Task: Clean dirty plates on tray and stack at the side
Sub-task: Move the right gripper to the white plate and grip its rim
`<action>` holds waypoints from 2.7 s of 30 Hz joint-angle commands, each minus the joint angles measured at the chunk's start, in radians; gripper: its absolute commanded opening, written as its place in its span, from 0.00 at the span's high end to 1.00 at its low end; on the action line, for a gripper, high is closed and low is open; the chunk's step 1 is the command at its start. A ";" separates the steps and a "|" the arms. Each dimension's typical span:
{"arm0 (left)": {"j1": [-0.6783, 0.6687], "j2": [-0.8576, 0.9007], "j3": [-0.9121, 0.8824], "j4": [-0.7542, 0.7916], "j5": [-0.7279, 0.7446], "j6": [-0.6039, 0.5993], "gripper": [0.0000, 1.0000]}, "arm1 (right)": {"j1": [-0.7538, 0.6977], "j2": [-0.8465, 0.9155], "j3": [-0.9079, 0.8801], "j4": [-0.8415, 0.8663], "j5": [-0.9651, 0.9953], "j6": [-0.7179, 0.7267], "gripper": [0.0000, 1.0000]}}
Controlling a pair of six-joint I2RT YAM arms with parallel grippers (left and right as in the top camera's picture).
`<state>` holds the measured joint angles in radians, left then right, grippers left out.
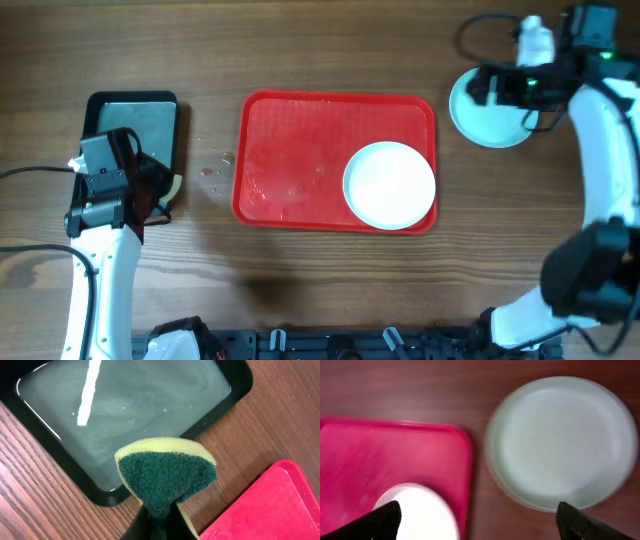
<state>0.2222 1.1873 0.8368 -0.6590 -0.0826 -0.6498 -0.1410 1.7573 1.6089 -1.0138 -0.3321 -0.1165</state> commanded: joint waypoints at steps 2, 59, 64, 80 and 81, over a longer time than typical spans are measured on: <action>0.004 -0.008 -0.005 0.003 0.004 -0.010 0.96 | 0.153 -0.012 -0.002 -0.060 0.033 -0.042 0.00; 0.004 -0.008 -0.005 0.004 0.004 -0.010 0.96 | 0.340 0.248 -0.275 0.029 -0.022 0.211 0.08; 0.004 -0.007 -0.005 0.017 0.004 -0.010 0.96 | 0.369 0.248 -0.276 -0.012 0.008 0.225 0.41; 0.004 -0.007 -0.005 0.015 0.059 -0.009 0.96 | 0.458 0.248 -0.291 0.099 0.193 0.370 0.77; 0.004 -0.007 -0.005 0.015 0.077 -0.009 0.96 | 0.458 0.248 -0.300 0.110 0.216 0.392 0.77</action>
<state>0.2222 1.1873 0.8368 -0.6483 -0.0593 -0.6498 0.3099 1.9919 1.3312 -0.9283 -0.2058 0.1902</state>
